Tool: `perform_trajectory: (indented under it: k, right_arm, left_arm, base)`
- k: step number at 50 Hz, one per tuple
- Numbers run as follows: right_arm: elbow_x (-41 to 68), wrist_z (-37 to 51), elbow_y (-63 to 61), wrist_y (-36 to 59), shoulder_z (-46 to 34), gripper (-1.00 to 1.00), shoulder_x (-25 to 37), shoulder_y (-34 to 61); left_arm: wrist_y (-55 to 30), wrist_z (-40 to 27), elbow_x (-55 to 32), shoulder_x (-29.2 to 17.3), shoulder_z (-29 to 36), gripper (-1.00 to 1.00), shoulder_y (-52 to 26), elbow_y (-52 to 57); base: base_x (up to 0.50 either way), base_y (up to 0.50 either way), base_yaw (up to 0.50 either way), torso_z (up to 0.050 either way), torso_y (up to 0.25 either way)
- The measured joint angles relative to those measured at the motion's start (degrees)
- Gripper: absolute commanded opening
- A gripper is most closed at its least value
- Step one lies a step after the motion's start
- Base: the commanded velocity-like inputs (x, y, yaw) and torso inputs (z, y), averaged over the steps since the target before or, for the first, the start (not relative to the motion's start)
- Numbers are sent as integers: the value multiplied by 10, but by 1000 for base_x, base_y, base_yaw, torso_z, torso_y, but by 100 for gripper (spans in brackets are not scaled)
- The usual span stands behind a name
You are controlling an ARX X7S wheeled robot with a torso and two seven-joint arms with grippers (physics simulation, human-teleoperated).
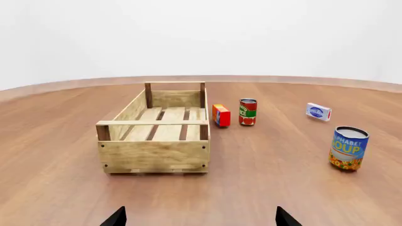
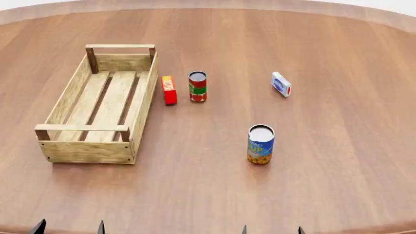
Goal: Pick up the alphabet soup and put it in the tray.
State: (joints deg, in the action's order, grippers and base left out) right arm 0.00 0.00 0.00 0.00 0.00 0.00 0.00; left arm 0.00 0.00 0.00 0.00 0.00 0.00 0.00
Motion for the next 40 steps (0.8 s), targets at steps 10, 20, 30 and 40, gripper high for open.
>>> perform_trajectory:
  k: [10, 20, 30, 40]
  right_arm:
    - [3, 17, 4, -4, -15, 100, 13, -1]
    - [12, 30, 4, -8, -31, 100, 25, -2]
    - [23, 40, 3, -10, -44, 100, 34, -2]
    - [31, 48, 3, -10, -53, 100, 42, -2]
  left_arm:
    - [2, -11, -10, -10, 14, 100, 1, 1]
    - [3, -24, -22, -24, 28, 100, 1, 1]
    - [4, -34, -31, -34, 40, 100, 2, 2]
    - [4, -43, -38, -42, 50, 100, 1, 2]
  base:
    - [46, 145, 0, 0, 0]
    - [223, 421, 0, 0, 0]
    - [363, 421, 0, 0, 0]
    - [425, 421, 0, 0, 0]
